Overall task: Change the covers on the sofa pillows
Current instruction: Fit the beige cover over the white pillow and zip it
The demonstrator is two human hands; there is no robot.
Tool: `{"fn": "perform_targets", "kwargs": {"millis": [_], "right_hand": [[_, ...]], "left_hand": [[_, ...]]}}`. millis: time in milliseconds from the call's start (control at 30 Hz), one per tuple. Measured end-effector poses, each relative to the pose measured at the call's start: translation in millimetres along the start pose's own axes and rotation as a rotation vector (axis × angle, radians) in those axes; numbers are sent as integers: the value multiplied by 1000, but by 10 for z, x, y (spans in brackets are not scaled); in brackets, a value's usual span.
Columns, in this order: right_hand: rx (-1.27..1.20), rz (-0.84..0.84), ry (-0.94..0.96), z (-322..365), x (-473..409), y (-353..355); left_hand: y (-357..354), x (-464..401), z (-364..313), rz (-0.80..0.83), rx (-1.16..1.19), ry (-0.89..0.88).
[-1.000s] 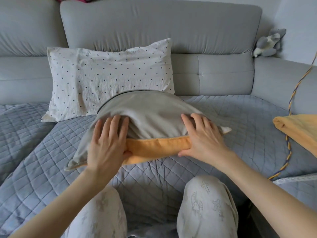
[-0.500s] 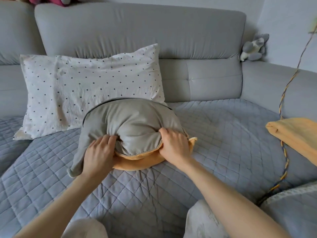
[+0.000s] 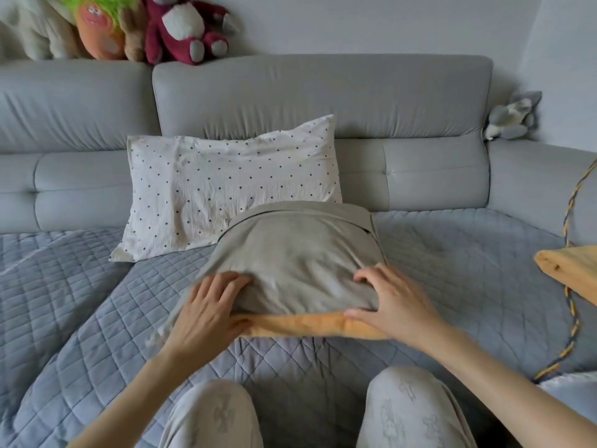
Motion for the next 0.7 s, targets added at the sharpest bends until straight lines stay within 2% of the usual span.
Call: {"fn": "perform_targets", "kwargs": {"millis": [67, 133, 233, 267, 400, 500, 600, 700], "right_hand": [[98, -183, 71, 6, -19, -8], [236, -283, 143, -50, 23, -132], [370, -245, 170, -236, 162, -441], [383, -235, 173, -282, 175, -538], [366, -357, 170, -334, -165, -769], [312, -448, 123, -364, -492, -954], [225, -558, 95, -357, -628, -1135], [155, -494, 64, -286, -681, -1125]], "left_hand": [[32, -19, -13, -60, -127, 6], [34, 12, -5, -93, -178, 68], [-146, 249, 43, -222, -150, 85], [-250, 321, 61, -212, -132, 76], [-605, 197, 180, -93, -91, 73], [-767, -173, 174, -133, -37, 51], [-935, -371, 110, -181, -4, 105], [-963, -424, 102, -98, 22, 146]]}}
Point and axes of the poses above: each hand's wrist, its own x-axis away from the middle knuckle, its own y-axis out of the back of the hand, z = x × y, the point moved 1 cm from there along -x, towards the middle knuckle, and after that the axes turned 7 degrees about -z, right-handed, at the moved point
